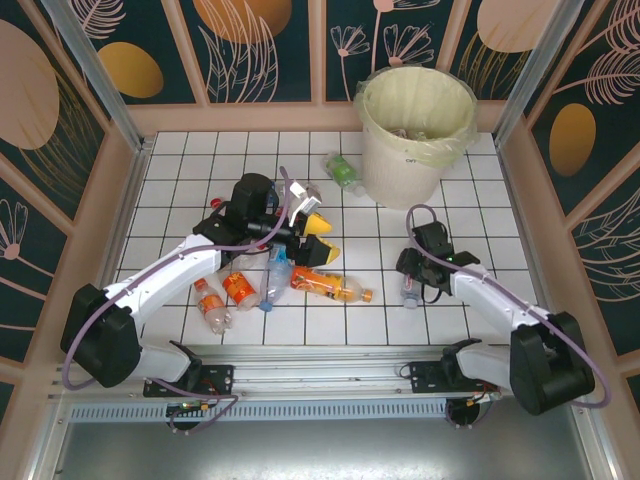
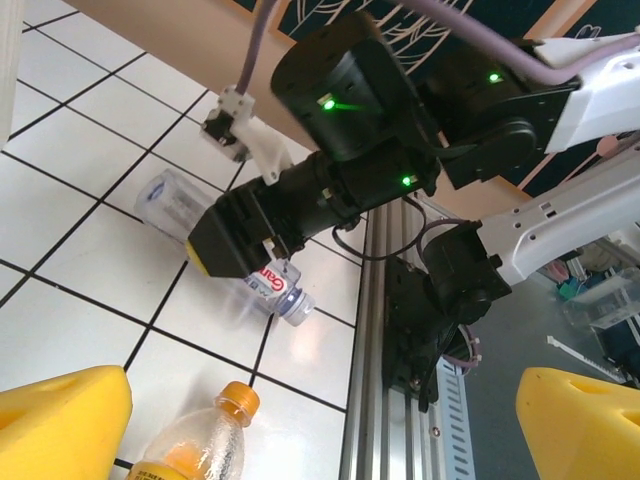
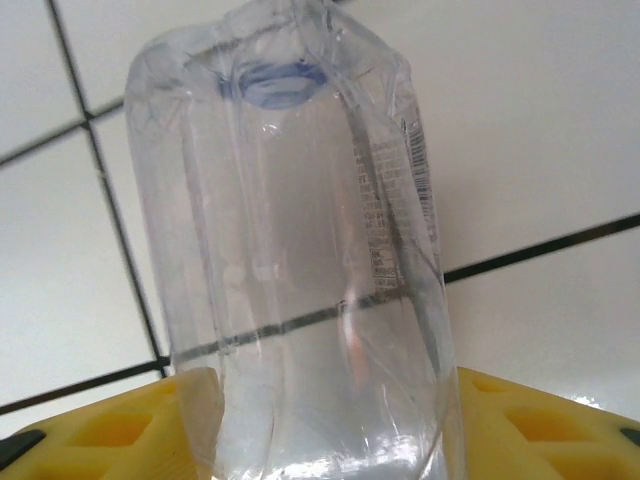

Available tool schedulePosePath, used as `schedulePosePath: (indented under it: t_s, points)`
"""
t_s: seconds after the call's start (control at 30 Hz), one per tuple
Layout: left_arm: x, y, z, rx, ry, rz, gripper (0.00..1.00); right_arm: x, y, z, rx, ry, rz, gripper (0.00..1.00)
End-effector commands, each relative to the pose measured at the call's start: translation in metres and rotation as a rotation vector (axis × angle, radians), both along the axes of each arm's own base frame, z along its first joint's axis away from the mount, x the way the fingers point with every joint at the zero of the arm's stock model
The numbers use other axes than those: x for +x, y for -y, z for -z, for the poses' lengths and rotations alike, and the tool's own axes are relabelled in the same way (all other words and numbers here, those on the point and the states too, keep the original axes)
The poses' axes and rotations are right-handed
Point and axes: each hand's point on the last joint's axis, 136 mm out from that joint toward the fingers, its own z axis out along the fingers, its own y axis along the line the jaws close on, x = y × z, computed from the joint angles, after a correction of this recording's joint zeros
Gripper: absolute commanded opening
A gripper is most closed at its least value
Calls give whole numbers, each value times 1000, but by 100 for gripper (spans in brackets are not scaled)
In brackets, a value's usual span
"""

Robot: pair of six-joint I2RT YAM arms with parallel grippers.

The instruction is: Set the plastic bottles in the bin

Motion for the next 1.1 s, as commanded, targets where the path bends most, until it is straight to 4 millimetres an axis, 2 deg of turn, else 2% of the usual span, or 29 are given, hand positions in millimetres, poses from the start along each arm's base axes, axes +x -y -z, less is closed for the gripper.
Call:
schedulePosePath:
  t_s: [0.0,0.2,0.57,0.7,0.73,0.83,1.07]
  points:
    - [4,1,-11,-4,61,-14,99,18,-7,-41,24,134,-31,56]
    - [10,-6,-26,-18,145,-88,98,27,-31,-107,132,308,-147,56]
    - [15,-24,-52,-54,271,-214,98,22,-75,-218,296,552,-373,56]
    - [17,-30,-69,-85,311,-262,98,23,-79,-259,301,667,-412,56]
    - [17,-32,-62,-79,308,-277,99,24,-79,-270,294,696,-416,56]
    - [20,-39,-68,-96,334,-330,99,30,-78,-299,269,777,-420,56]
    - [29,-60,-86,-142,380,-458,98,61,-65,-350,106,906,-371,56]
